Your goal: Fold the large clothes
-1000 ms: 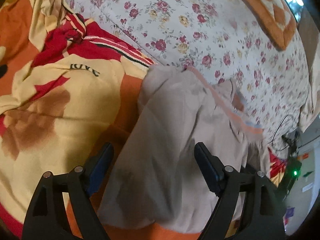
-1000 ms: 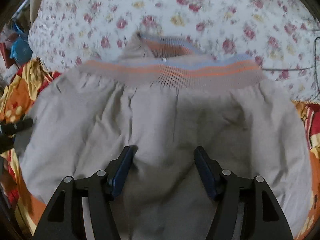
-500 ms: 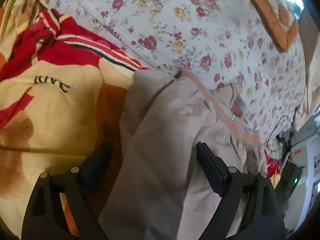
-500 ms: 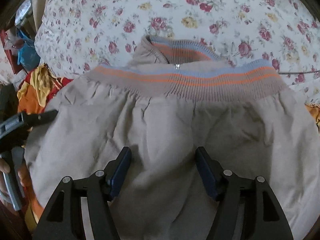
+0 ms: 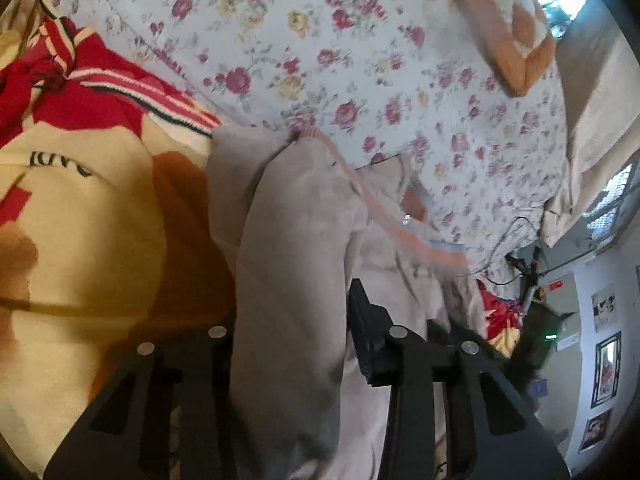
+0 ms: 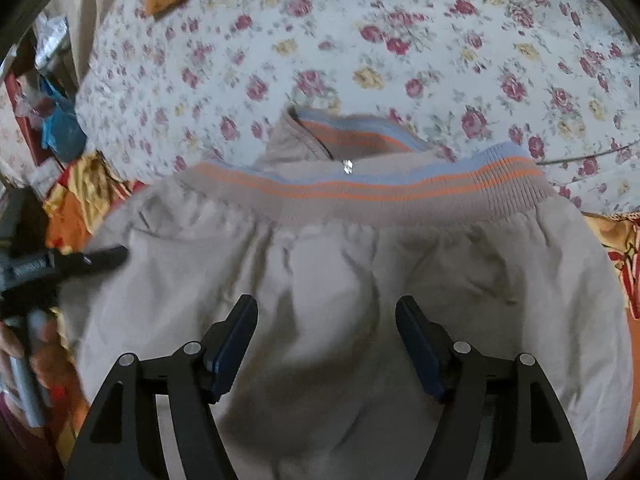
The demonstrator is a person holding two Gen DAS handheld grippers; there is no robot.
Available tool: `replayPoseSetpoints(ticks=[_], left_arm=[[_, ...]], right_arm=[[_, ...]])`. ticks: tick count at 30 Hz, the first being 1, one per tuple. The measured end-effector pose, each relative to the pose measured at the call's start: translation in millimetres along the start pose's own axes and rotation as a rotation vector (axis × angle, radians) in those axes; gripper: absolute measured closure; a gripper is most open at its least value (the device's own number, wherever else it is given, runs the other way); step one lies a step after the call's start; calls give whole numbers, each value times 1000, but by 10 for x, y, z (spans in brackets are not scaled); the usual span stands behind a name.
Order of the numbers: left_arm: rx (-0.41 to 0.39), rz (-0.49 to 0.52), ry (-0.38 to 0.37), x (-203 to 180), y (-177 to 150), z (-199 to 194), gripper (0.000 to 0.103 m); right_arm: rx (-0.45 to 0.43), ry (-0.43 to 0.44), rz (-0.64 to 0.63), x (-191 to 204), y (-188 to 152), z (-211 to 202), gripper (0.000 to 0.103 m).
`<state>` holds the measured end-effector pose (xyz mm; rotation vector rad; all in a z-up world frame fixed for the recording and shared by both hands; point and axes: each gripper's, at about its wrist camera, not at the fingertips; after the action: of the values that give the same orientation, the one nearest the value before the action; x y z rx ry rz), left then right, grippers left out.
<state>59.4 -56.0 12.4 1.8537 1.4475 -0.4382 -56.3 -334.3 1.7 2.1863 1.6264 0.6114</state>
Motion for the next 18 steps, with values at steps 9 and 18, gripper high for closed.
replayPoseSetpoints(ticks=[9, 18], left_arm=[[22, 58, 51, -121, -50, 92, 61], [47, -7, 74, 40, -78, 221, 39]], right_arm=[[27, -22, -32, 30, -45, 1, 42], [21, -49, -67, 62, -43, 76, 45]])
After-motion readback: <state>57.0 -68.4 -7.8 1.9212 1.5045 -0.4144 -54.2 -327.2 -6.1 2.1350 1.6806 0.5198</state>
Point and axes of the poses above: each gripper's, at about its wrist camera, not at the fingertips, and z roughly the way its jaws point, x to its left, y to its top, and after that the axes turned 2 degrees about x, right-handed
